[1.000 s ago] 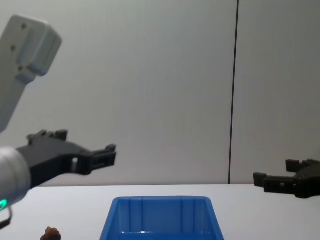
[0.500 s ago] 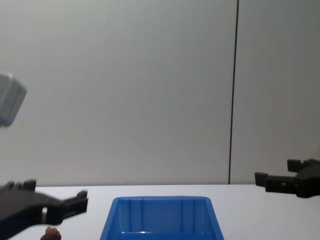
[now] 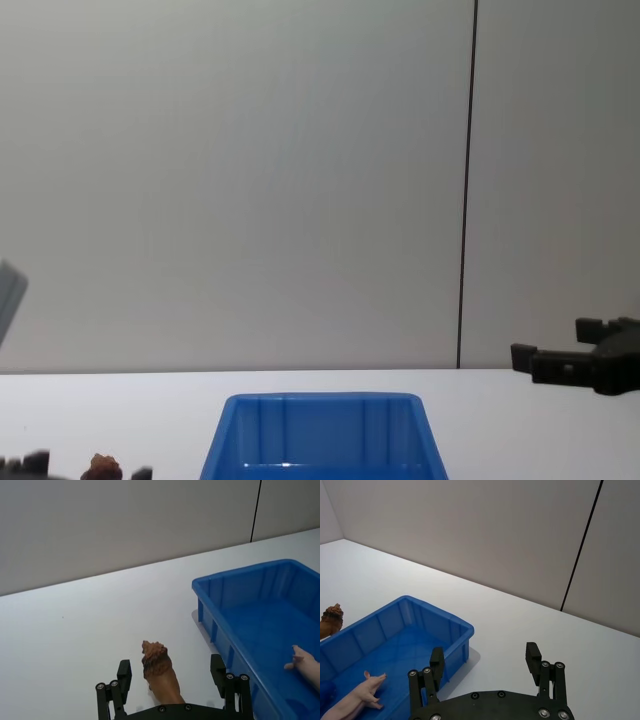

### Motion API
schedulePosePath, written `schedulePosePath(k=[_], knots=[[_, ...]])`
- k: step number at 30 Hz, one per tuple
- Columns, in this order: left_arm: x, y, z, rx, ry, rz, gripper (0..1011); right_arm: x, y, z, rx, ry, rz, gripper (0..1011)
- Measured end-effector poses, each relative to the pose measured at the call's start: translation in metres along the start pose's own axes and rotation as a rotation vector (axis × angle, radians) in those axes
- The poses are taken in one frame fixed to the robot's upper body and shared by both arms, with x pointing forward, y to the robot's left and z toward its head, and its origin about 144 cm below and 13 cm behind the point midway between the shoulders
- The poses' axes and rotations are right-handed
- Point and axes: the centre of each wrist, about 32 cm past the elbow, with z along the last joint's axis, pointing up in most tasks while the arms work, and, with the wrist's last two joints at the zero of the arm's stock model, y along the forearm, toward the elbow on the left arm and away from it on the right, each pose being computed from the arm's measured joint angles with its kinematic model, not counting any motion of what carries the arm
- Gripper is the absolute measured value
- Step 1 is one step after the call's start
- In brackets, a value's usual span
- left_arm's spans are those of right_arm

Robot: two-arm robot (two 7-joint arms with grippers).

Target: Pick up the two dolls from the table and place them into the box.

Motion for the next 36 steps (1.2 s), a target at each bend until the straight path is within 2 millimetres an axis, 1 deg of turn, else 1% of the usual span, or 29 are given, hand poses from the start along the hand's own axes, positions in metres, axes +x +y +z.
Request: schedulePosePath(k=[4, 11, 16, 17, 18, 20, 21, 24, 27, 29, 30, 31, 34, 36], knots=[[0.001, -0.001, -0.010, 0.026, 0.015, -0.005, 1001, 0.000, 0.000, 0.000, 0.000, 0.000, 0.000, 1001], [0.002, -0.004, -0.021, 0.059, 0.027, -0.017, 999, 0.000, 0.000, 0.000, 0.000, 0.000, 0.000, 1001], [0.004, -0.006, -0.025, 0.077, 0.029, -0.026, 914, 0.000, 0.000, 0.000, 0.000, 0.000, 0.000, 1001], [0.004, -0.006, -0.026, 0.082, 0.029, -0.029, 867, 0.000, 0.000, 0.000, 0.000, 0.000, 0.000, 1001], [0.004, -0.006, -0.026, 0.082, 0.029, -0.029, 867, 0.000, 0.000, 0.000, 0.000, 0.000, 0.000, 1001], [0.005, -0.007, -0.028, 0.093, 0.027, -0.035, 782, 0.000, 0.000, 0.000, 0.000, 0.000, 0.000, 1001], [0.006, -0.007, -0.029, 0.095, 0.026, -0.036, 782, 0.000, 0.000, 0.000, 0.000, 0.000, 0.000, 1001], [0.006, -0.008, -0.030, 0.101, 0.024, -0.041, 674, 0.000, 0.000, 0.000, 0.000, 0.000, 0.000, 1001], [0.007, -0.008, -0.032, 0.104, 0.021, -0.044, 606, 0.000, 0.000, 0.000, 0.000, 0.000, 0.000, 1001], [0.007, -0.007, -0.033, 0.107, 0.020, -0.047, 502, 0.000, 0.000, 0.000, 0.000, 0.000, 0.000, 1001], [0.007, -0.007, -0.033, 0.107, 0.019, -0.049, 502, 0.000, 0.000, 0.000, 0.000, 0.000, 0.000, 1001], [0.008, -0.007, -0.033, 0.107, 0.018, -0.050, 442, 0.000, 0.000, 0.000, 0.000, 0.000, 0.000, 1001], [0.008, -0.007, -0.033, 0.107, 0.012, -0.053, 363, 0.000, 0.000, 0.000, 0.000, 0.000, 0.000, 1001], [0.008, -0.007, -0.033, 0.106, 0.008, -0.054, 329, 0.000, 0.000, 0.000, 0.000, 0.000, 0.000, 1001]])
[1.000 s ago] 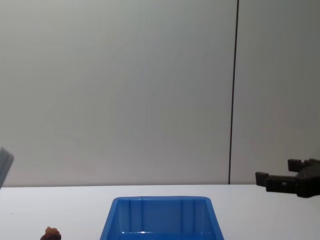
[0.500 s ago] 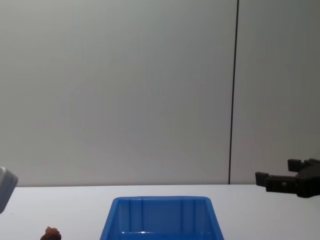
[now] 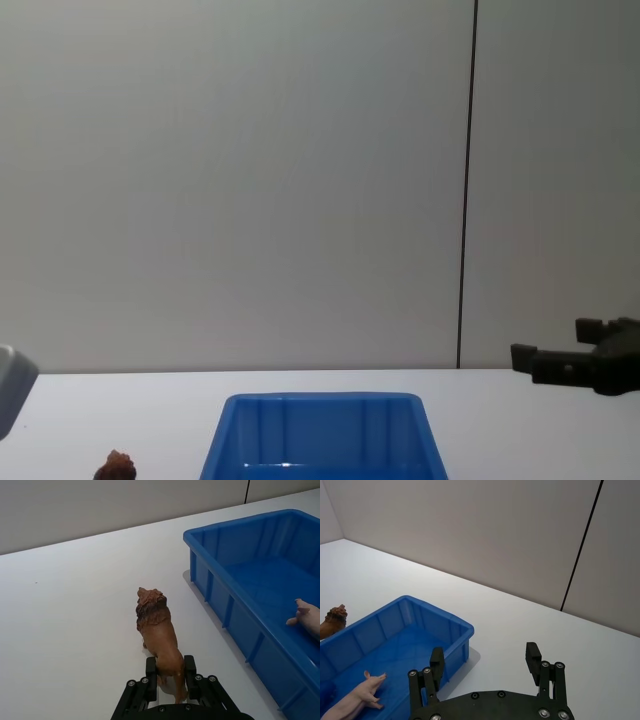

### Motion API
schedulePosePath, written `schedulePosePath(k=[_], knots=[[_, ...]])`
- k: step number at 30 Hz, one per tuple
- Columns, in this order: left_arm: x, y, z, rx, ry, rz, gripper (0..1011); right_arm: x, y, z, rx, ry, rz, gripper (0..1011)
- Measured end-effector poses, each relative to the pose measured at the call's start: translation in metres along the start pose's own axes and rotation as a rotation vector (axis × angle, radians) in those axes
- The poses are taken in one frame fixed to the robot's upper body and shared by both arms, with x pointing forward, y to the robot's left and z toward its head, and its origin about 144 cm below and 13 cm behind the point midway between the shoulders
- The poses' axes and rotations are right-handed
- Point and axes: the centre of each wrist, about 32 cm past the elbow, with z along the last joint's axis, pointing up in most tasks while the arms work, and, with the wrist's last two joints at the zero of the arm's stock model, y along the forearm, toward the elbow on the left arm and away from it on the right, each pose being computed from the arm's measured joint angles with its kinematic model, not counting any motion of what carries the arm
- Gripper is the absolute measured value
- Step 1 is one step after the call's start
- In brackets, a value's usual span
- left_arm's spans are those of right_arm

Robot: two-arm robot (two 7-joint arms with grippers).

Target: Pick up the two dolls from the table and place them into the box.

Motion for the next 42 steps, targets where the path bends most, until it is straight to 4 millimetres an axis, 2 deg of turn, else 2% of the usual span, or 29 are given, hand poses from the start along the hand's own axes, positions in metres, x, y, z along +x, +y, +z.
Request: schedulePosePath(k=[9, 17, 26, 33, 37, 38, 39, 41, 42], knots=[[0.001, 0.002, 0.014, -0.041, -0.044, -0.003, 328, 0.000, 0.000, 0.000, 0.000, 0.000, 0.000, 1001], [-0.001, -0.002, 0.041, -0.127, -0.097, -0.026, 328, 0.000, 0.000, 0.000, 0.000, 0.000, 0.000, 1001], [-0.013, -0.017, 0.071, -0.234, -0.131, -0.102, 328, 0.000, 0.000, 0.000, 0.000, 0.000, 0.000, 1001], [-0.024, -0.030, 0.083, -0.283, -0.136, -0.169, 340, 0.000, 0.000, 0.000, 0.000, 0.000, 0.000, 1001], [-0.030, -0.038, 0.090, -0.313, -0.138, -0.209, 466, 0.000, 0.000, 0.000, 0.000, 0.000, 0.000, 1001], [-0.032, -0.040, 0.092, -0.322, -0.139, -0.217, 525, 0.000, 0.000, 0.000, 0.000, 0.000, 0.000, 1001], [-0.032, -0.040, 0.092, -0.322, -0.139, -0.217, 525, 0.000, 0.000, 0.000, 0.000, 0.000, 0.000, 1001], [-0.033, -0.043, 0.095, -0.337, -0.141, -0.227, 628, 0.000, 0.000, 0.000, 0.000, 0.000, 0.000, 1001], [-0.034, -0.043, 0.096, -0.343, -0.142, -0.231, 628, 0.000, 0.000, 0.000, 0.000, 0.000, 0.000, 1001]])
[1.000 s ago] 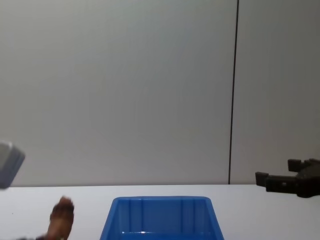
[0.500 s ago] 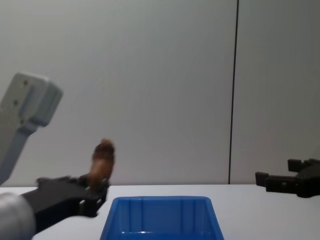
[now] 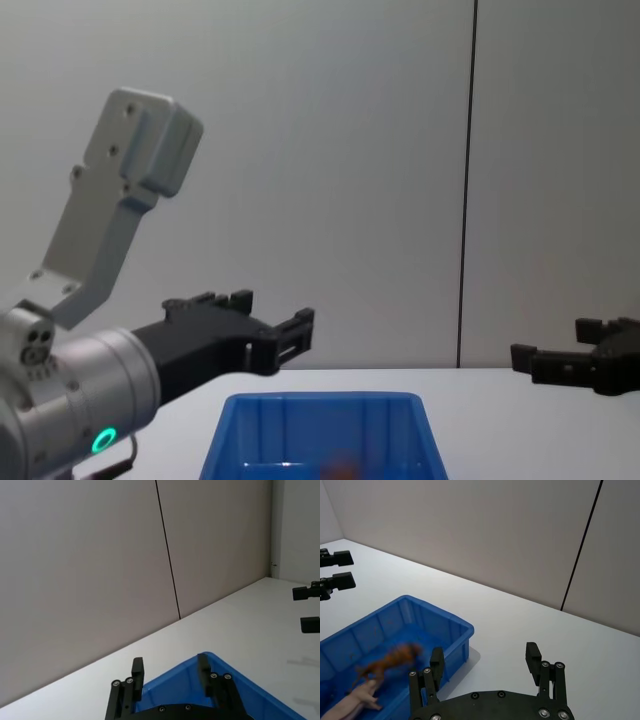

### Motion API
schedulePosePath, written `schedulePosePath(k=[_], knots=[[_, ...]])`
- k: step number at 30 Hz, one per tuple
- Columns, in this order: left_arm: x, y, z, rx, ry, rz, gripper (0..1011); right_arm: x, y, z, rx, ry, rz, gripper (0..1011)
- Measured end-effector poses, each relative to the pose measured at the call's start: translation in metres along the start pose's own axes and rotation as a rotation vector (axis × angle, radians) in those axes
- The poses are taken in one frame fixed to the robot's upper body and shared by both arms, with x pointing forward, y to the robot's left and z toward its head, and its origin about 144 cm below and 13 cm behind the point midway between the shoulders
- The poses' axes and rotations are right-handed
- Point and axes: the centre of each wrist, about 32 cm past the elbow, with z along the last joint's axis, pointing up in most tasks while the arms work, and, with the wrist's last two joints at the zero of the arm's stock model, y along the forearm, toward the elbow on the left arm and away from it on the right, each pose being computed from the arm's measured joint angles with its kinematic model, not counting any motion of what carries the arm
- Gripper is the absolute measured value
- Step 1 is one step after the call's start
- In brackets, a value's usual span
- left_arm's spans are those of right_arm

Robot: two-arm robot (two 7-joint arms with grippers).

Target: Pick up the two dolls from the table and place them into the box.

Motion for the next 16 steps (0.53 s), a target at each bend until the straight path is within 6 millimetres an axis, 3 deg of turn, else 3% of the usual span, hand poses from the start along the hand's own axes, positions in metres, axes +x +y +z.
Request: schedulePosePath(k=[10, 16], knots=[[0.008, 0.001, 0.008, -0.073, -0.040, -0.007, 941, 0.000, 0.000, 0.000, 0.000, 0.000, 0.000, 1001], [0.012, 0.004, 0.012, -0.095, -0.056, -0.005, 1001, 0.000, 0.000, 0.000, 0.000, 0.000, 0.000, 1001]])
